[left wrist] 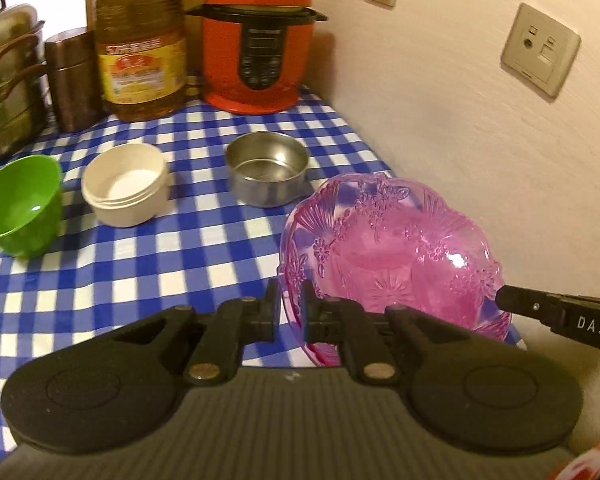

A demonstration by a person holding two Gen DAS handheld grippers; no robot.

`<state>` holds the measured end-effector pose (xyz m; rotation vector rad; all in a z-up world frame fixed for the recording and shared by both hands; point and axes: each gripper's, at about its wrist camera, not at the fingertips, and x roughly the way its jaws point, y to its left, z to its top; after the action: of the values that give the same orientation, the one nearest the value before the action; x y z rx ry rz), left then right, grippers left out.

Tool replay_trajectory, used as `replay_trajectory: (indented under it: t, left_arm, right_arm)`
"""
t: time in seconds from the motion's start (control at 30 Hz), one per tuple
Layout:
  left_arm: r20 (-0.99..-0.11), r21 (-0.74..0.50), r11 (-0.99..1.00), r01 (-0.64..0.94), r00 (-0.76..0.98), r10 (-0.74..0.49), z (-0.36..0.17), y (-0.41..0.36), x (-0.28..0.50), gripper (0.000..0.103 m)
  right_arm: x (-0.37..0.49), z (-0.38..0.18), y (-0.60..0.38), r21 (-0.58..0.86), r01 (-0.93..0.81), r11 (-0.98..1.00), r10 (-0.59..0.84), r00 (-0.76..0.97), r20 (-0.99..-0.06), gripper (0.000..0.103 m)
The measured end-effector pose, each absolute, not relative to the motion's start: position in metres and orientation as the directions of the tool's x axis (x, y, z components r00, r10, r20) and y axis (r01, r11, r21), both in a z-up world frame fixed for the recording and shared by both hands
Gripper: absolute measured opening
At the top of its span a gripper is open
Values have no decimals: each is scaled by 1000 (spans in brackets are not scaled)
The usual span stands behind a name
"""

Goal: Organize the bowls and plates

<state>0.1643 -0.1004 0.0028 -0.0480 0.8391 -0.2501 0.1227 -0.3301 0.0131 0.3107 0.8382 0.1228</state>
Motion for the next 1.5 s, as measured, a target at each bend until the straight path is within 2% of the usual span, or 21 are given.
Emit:
replay_trajectory:
  t: [0.5,1.5]
  left_arm:
    - [-738,-116,961,251,626,-253,-17,-144,191,8]
    - [-762,-70,955,287,602,-237,-49,-167,215,10]
  right_arm:
    - [137,-2,-361,286,82,955,165,655,-738,10]
    - [158,-29,-366,236,110,966,117,627,-770,10]
